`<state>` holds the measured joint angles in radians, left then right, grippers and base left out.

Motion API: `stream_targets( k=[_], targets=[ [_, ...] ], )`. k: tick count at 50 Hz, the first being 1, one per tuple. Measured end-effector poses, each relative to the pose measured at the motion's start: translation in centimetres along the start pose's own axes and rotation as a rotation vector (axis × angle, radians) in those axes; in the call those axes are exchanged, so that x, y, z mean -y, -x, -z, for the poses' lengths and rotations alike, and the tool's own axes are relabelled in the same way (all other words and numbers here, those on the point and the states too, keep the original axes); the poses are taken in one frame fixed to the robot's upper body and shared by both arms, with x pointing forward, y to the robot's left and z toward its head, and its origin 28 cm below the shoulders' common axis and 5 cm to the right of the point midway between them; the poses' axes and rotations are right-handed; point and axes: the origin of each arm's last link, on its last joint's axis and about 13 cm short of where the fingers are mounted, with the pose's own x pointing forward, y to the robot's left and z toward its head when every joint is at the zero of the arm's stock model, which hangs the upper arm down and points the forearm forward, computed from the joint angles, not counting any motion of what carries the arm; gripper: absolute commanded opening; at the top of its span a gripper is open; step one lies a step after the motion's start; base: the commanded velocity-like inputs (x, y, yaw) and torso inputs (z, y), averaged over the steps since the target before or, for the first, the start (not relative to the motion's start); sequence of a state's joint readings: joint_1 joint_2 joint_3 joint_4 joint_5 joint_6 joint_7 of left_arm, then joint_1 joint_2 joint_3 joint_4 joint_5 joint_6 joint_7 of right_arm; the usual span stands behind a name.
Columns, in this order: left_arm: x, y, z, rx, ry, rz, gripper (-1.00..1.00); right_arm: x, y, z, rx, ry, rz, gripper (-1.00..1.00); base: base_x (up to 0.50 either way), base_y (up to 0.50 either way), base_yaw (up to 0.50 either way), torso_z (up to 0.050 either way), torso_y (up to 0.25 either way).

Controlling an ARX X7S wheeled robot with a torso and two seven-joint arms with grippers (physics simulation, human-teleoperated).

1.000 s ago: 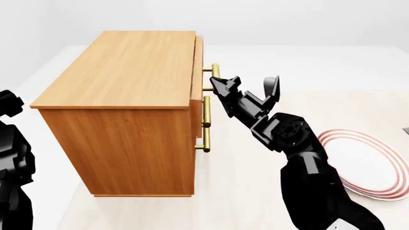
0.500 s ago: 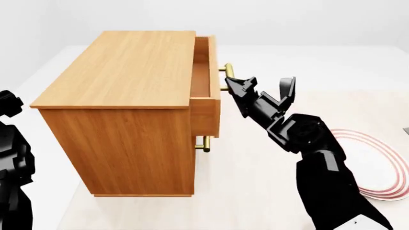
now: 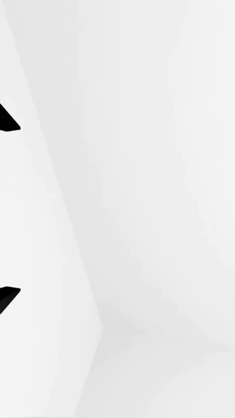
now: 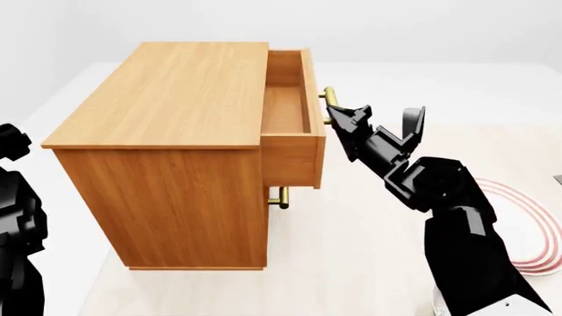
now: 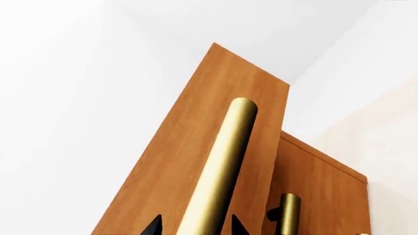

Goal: Open the top drawer of the cabinet and put the bowl in it.

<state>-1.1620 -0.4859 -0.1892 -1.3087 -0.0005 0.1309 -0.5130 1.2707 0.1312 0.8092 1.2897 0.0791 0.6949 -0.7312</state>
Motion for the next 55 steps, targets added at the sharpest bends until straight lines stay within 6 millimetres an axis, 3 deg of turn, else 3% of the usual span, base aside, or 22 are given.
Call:
stream_targets(
  k=[19,20,43,55],
  targets=[
    [0.0,0.0,0.0,0.001,0.0,0.0,1.0,0.2,0.4,-0.4,0.018,0.001,0.006,-1.0,0.0,0.0,0.0,0.001,0.001],
    [0.0,0.0,0.0,0.001,0.0,0.0,1.0,0.2,0.5,-0.5,0.016,0.008,0.011,1.0,0.0,0.0,0.0,0.0,0.0],
    [0.0,0.0,-0.1,0.004,0.002,-0.002,1.0,-0.4,0.2,-1.3,0.028,0.03,-0.04,1.0,0.0,0.0,0.0,0.0,0.0],
    [0.0,-0.1,-0.2,0.006,0.006,-0.001,1.0,-0.5,0.3,-2.0,0.076,0.052,0.038,1.0,0.0,0.0,0.0,0.0,0.0]
  ],
)
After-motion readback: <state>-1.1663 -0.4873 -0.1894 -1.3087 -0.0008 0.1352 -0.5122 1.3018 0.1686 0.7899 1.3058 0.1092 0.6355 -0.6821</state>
